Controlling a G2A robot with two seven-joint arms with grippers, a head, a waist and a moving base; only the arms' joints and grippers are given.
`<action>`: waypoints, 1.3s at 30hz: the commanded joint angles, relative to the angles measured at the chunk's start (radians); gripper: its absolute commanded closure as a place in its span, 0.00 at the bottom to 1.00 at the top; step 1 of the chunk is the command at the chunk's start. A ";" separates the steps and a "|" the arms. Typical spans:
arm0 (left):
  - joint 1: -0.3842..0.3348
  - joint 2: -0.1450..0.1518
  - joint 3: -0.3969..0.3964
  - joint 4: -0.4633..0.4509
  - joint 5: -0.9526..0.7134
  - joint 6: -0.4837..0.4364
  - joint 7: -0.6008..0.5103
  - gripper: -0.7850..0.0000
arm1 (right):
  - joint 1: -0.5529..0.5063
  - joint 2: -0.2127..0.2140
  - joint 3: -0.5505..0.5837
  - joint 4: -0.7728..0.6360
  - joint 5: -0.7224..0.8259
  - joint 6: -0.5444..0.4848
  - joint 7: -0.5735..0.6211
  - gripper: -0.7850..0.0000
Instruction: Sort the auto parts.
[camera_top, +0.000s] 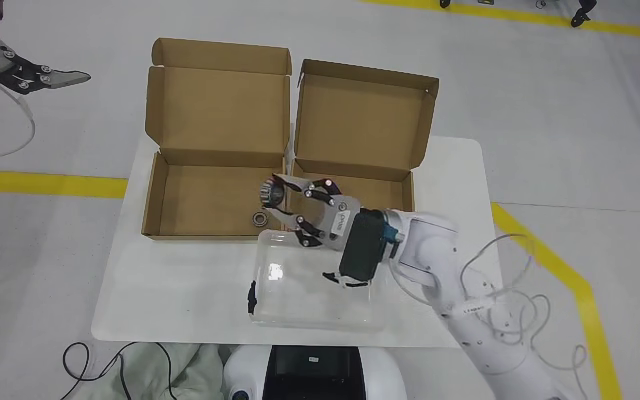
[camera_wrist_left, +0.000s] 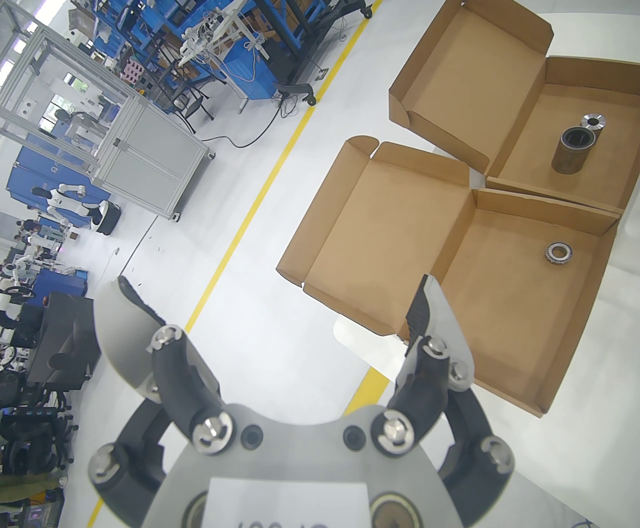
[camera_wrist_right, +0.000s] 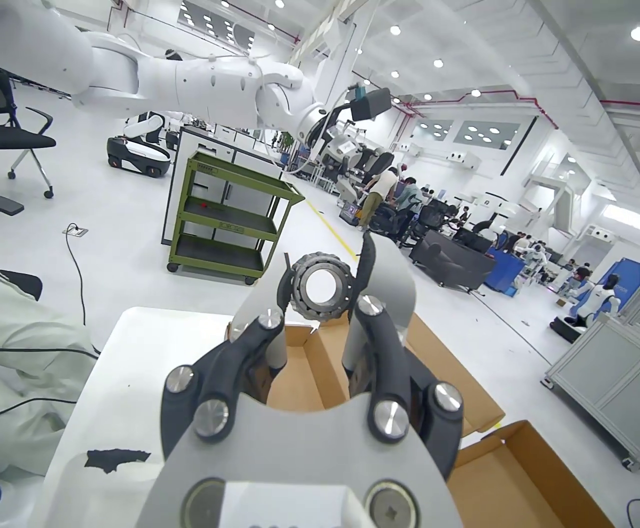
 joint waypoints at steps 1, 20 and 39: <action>0.000 0.000 0.000 0.000 0.000 0.000 0.000 0.00 | 0.007 -0.001 0.000 -0.007 0.007 -0.001 0.011 1.00; 0.000 0.000 0.000 0.000 0.000 0.000 0.000 0.00 | 0.021 0.001 -0.014 -0.016 -0.033 -0.035 0.044 1.00; 0.000 0.000 0.000 0.000 0.000 0.000 0.000 0.00 | 0.060 -0.029 -0.152 0.217 -0.062 -0.006 0.070 1.00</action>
